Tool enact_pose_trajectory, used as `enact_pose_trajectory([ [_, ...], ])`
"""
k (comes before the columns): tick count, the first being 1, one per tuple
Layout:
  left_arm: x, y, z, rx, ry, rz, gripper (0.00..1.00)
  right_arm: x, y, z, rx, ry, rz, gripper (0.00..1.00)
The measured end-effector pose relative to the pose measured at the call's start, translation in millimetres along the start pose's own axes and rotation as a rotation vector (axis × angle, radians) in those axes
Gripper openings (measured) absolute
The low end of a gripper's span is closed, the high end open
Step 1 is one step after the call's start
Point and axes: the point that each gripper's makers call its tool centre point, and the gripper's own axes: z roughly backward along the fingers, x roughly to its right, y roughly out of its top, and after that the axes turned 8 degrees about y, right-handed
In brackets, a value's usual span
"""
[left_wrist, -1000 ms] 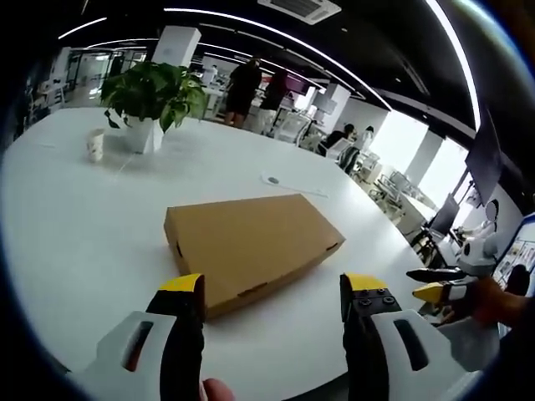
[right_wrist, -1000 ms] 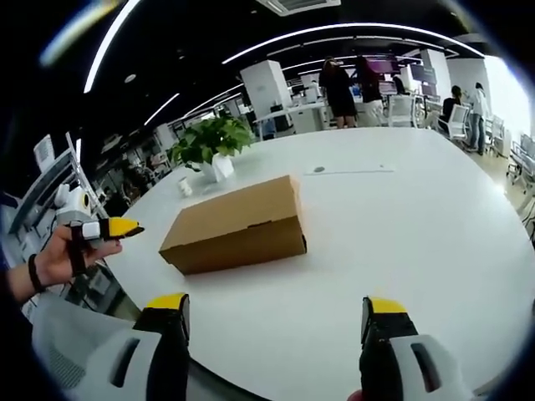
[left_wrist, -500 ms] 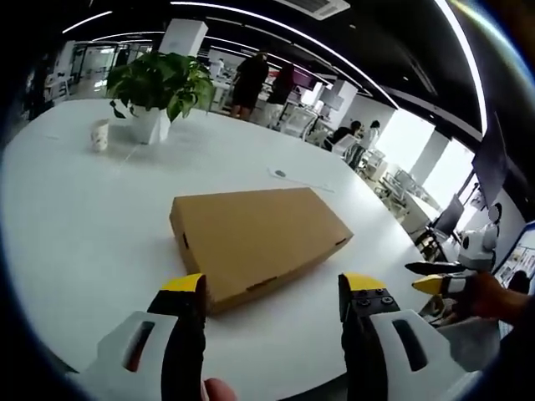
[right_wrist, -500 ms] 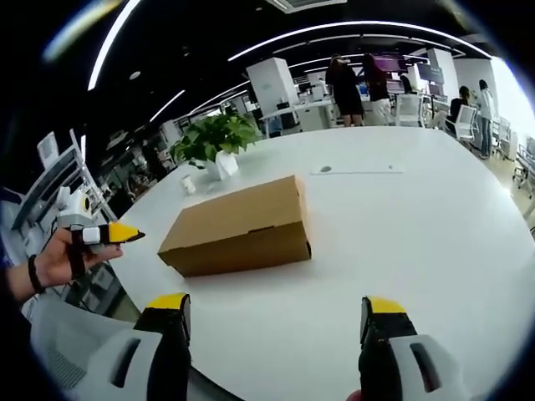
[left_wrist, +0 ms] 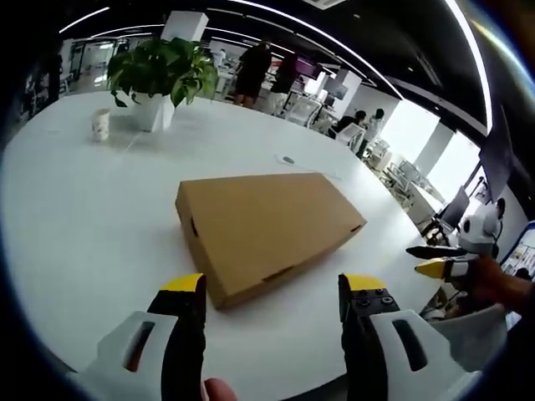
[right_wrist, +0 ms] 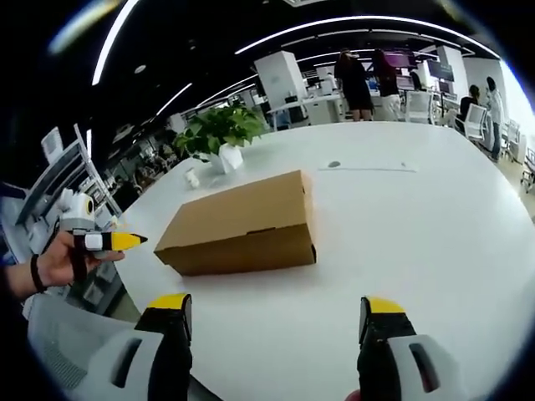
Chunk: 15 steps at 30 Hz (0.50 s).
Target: Operate the shoe box by opening the lid, removing the specified soft item, and placing it in the target area until the item is outside and the box remains undamaged.
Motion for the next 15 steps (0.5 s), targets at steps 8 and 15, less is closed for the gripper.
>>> enact_pose_trajectory([
  [8,-5.7,0.9,-9,-0.017,0.005,-0.014,0.66,5,9.0,-20,-0.024,0.021,0.021,0.81],
  [15,-12.0,-5.2,-19,-0.044,0.007,-0.030,0.66,9,15.5,-39,-0.041,0.037,0.040,0.81],
])
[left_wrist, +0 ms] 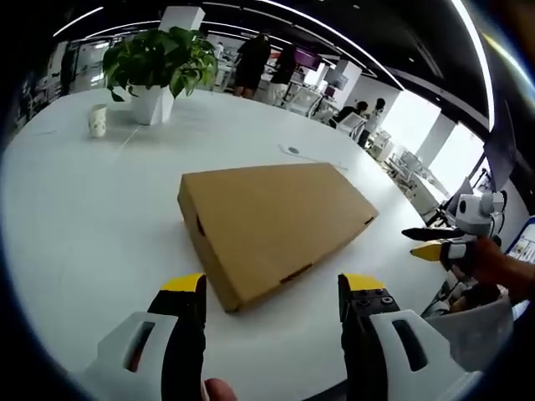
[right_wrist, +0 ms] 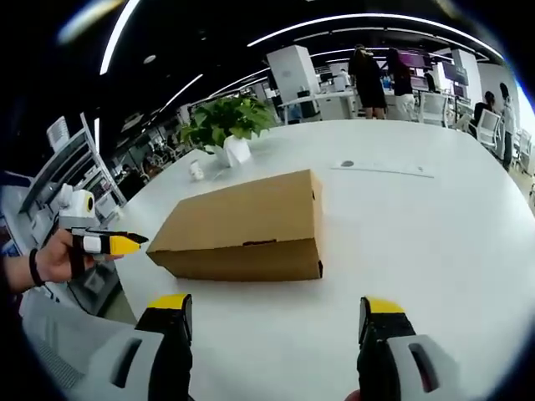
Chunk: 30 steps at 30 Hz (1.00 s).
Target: Operate the shoe box by opening the lid, removing the specified soft item, and placing it in the target area until the item is outside and the box remains undamaged.
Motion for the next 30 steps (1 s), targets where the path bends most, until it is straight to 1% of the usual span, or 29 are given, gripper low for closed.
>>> enact_pose_trajectory([
  [4,-2.8,-4.2,-5,-0.014,-0.001,0.001,0.65,6,4.9,-10,-0.009,0.005,0.012,0.80],
  [7,-3.0,-4.0,-7,-0.015,-0.007,0.010,0.65,9,8.4,-16,-0.020,0.006,0.033,0.79],
  [10,-4.0,-5.9,-12,-0.026,-0.007,-0.006,0.65,13,11.3,-22,-0.030,0.008,0.047,0.77],
  [17,-7.2,-11.7,-20,-0.045,-0.010,-0.014,0.64,20,16.9,-41,-0.044,0.016,0.064,0.75],
  [20,-7.4,-13.1,-23,-0.053,-0.013,-0.021,0.64,17,19.4,-48,-0.041,0.023,0.068,0.75],
  [22,-6.9,-14.3,-26,-0.059,-0.018,-0.029,0.63,17,21.0,-52,-0.040,0.030,0.081,0.74],
  [27,-6.8,-15.5,-31,-0.070,-0.021,-0.052,0.62,10,22.6,-60,-0.047,0.046,0.118,0.71],
  [29,-7.2,-14.7,-32,-0.070,-0.021,-0.058,0.60,7,25.4,-63,-0.043,0.051,0.129,0.68],
  [30,-7.4,-14.1,-33,-0.069,-0.021,-0.058,0.60,6,27.0,-64,-0.039,0.060,0.138,0.65],
])
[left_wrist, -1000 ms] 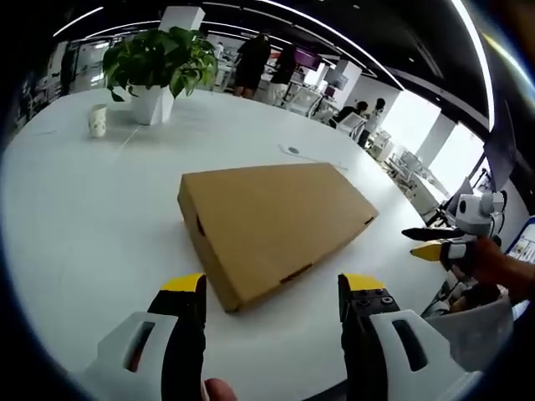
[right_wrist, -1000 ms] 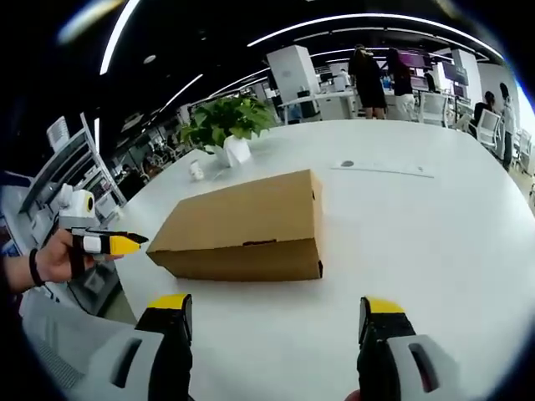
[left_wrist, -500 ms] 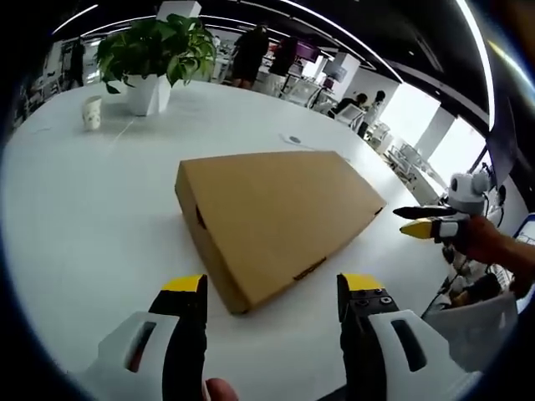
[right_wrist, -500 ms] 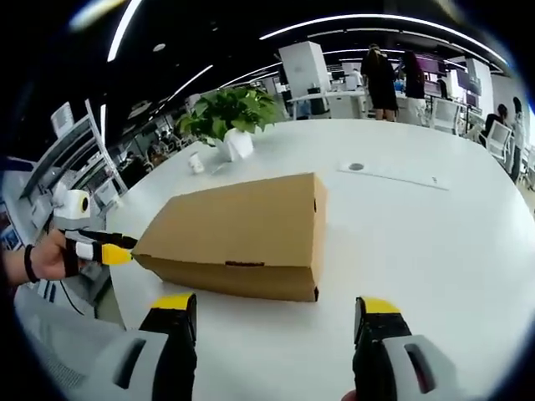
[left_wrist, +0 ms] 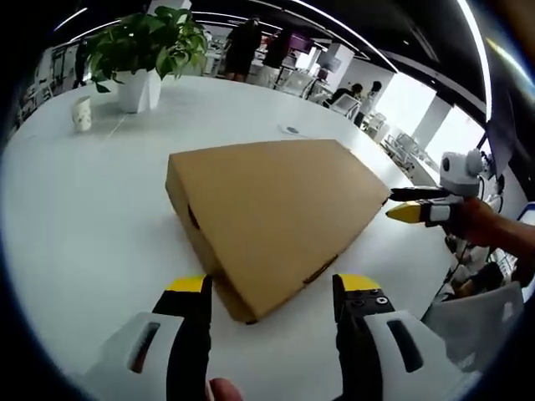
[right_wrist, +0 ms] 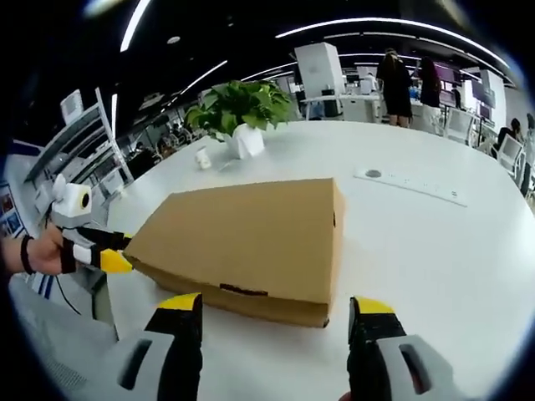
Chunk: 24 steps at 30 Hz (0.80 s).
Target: Operate the shoe box by opening the lid, removing the specified soft item, and placing it in the target area until the item is outside and the box remains undamaged.
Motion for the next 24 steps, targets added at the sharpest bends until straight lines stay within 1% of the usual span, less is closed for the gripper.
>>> enact_pose_trajectory([
  [1,-1.4,0.2,-0.8,0.000,0.005,-0.007,0.59,-2.2,2.1,-1.1,0.005,0.009,0.013,0.59],
  [2,-3.2,0.1,-1.3,-0.001,0.011,-0.011,0.58,-2.4,3.5,-2.2,0.003,0.003,0.037,0.55],
  [3,-5.1,0.2,-2.0,0.000,0.018,-0.013,0.56,-0.9,2.6,-2.3,-0.011,-0.009,0.051,0.56],
  [5,-4.9,-0.8,-3.1,-0.006,0.012,-0.015,0.56,-3.6,1.2,-5.0,-0.025,0.003,0.064,0.56],
  [10,-2.5,-3.0,-3.7,-0.003,0.028,-0.053,0.54,-4.7,0.9,-3.9,-0.021,0.005,0.069,0.56],
  [13,-3.0,-2.7,-3.3,0.009,0.027,-0.049,0.54,-4.1,1.1,-4.2,-0.017,0.000,0.070,0.56],
  [17,-3.6,-2.3,-2.9,0.010,0.020,-0.053,0.53,-3.6,1.6,-4.6,-0.018,-0.007,0.066,0.55],
  [24,-9.2,-3.1,0.4,0.012,0.016,-0.058,0.52,-9.8,-2.0,-4.4,-0.017,-0.027,0.048,0.55],
])
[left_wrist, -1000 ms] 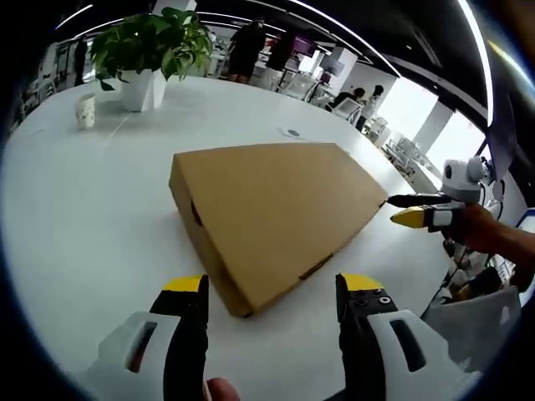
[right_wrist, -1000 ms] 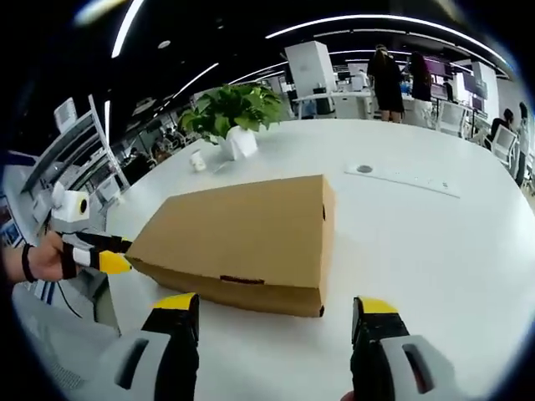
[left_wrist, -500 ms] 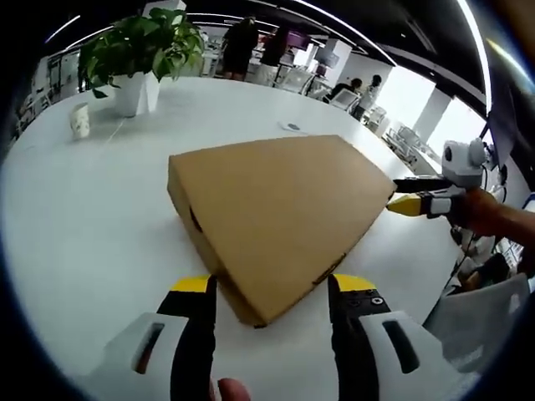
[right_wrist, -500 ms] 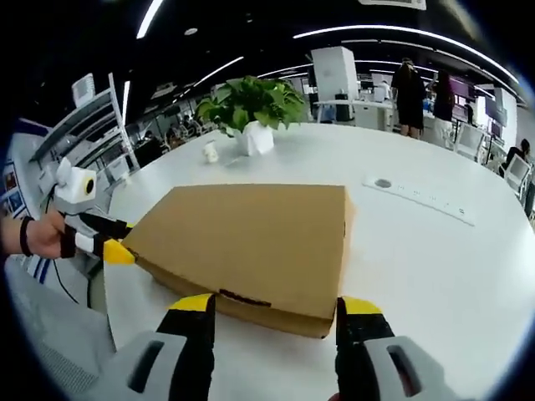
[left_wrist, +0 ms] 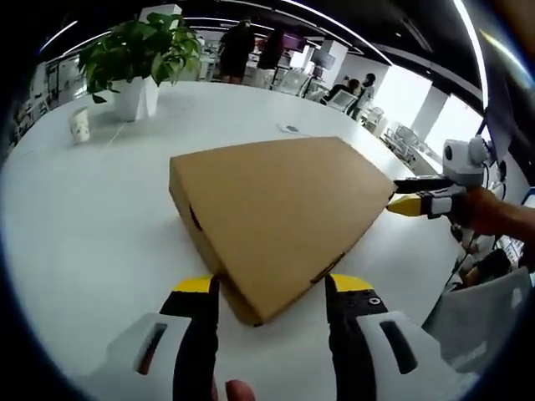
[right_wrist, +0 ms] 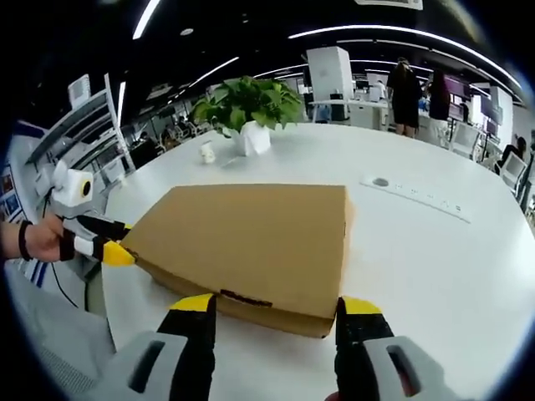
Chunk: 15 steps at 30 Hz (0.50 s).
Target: Operate the shoe box by opening the lid, removing the specified soft item, and placing it in the target area until the item is outside and the box remains undamaged.
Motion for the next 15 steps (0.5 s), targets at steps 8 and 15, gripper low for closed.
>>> enact_pose_trajectory([
  [8,-5.0,-4.6,6,0.009,0.009,0.018,0.49,-7,-3.3,0,0.007,-0.017,-0.011,0.55],
  [15,-9.2,-10.7,14,0.010,0.009,0.019,0.49,-11,-6.3,-2,0.011,-0.015,-0.012,0.54],
])
